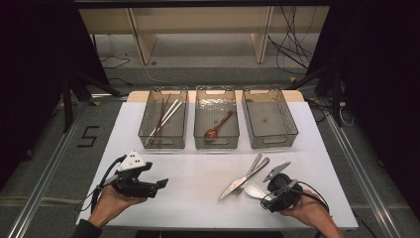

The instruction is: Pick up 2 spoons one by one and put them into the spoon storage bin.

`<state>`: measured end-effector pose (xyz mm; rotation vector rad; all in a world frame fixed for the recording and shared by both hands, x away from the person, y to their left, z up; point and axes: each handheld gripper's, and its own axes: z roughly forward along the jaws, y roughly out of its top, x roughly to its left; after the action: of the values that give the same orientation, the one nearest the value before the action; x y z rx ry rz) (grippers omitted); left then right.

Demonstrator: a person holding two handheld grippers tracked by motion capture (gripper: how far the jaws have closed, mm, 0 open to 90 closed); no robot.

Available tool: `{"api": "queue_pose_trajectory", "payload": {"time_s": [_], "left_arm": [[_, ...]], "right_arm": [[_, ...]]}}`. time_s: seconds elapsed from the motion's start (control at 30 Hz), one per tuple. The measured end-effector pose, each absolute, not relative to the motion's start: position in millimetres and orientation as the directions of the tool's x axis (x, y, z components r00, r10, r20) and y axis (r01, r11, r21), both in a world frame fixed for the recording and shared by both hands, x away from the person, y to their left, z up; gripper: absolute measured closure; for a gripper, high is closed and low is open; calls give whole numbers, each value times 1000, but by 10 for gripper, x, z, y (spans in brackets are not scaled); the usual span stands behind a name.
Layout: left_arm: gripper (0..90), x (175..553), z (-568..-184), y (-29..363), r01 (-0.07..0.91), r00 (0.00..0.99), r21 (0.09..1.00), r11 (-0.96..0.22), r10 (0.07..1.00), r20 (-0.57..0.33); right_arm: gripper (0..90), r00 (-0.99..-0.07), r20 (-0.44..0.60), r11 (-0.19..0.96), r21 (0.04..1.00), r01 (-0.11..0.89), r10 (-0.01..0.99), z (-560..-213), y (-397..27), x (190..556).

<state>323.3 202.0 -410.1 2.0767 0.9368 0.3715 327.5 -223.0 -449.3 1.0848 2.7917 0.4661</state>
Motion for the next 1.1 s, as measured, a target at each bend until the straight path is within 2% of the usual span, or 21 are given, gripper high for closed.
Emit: {"api": "queue_pose_trajectory", "payload": {"time_s": [0.47,0.57,0.77,1.1], "left_arm": [[199,3240,-4117,2008,491,686,768,-410,725,-52],[199,3239,-4120,2000,490,691,766,-415,722,-50],[203,3235,-4128,1986,485,696,762,-428,717,-41],[204,3235,-4129,1991,487,689,767,-417,723,-45]], "right_arm": [[660,-756,-22,734,259,628,654,-4562,-2183,3319],[738,-771,-25,750,253,611,636,-4560,-2164,3313],[755,-772,-23,753,244,612,635,-4555,-2149,3309],[761,-757,-10,727,287,623,653,-4515,-2192,3326]]}}
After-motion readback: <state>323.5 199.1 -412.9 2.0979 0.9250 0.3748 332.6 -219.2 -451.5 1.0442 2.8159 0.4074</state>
